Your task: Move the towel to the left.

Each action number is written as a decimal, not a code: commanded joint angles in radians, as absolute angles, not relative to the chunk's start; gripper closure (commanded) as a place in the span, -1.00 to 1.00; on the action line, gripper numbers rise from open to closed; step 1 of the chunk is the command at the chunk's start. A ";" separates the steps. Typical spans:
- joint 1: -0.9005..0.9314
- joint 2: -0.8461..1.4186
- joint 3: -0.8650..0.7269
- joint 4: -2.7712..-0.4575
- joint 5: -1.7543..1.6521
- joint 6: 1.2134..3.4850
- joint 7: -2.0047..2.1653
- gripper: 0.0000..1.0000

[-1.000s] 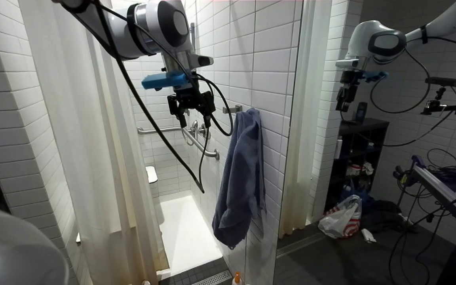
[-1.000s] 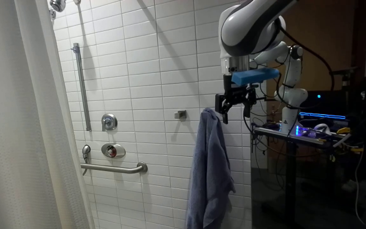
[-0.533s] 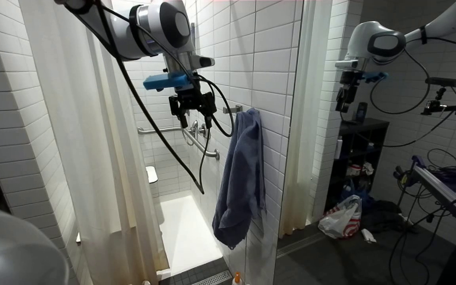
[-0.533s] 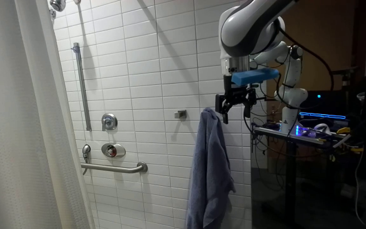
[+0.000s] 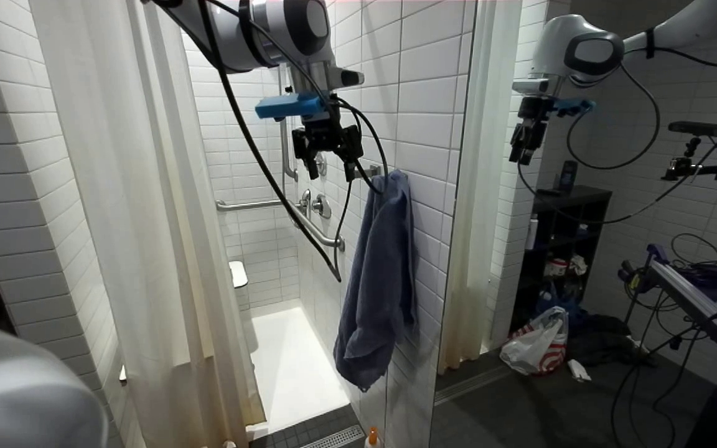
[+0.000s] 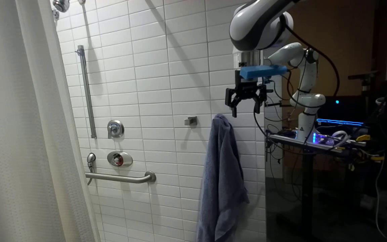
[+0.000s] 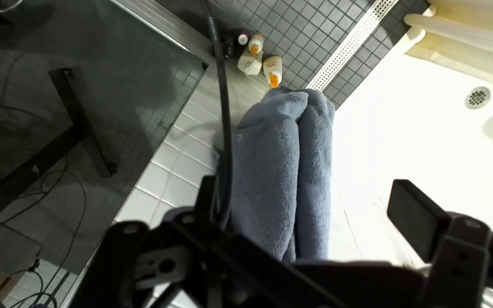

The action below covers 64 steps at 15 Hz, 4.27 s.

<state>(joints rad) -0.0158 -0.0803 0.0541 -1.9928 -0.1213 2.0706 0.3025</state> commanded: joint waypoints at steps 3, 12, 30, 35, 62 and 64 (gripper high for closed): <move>-0.015 0.076 0.017 -1.766 -0.007 1.999 0.326 -1.00; -0.007 0.088 0.005 -1.763 -0.020 2.025 0.326 -1.00; -0.013 0.155 -0.060 -1.610 0.037 1.919 0.742 -1.00; -0.005 0.175 -0.070 -1.616 -0.066 1.996 0.939 -1.00; -0.036 0.350 -0.058 -1.374 0.059 1.838 0.379 -1.00; -0.039 0.364 -0.061 -1.344 0.050 1.817 0.350 -1.00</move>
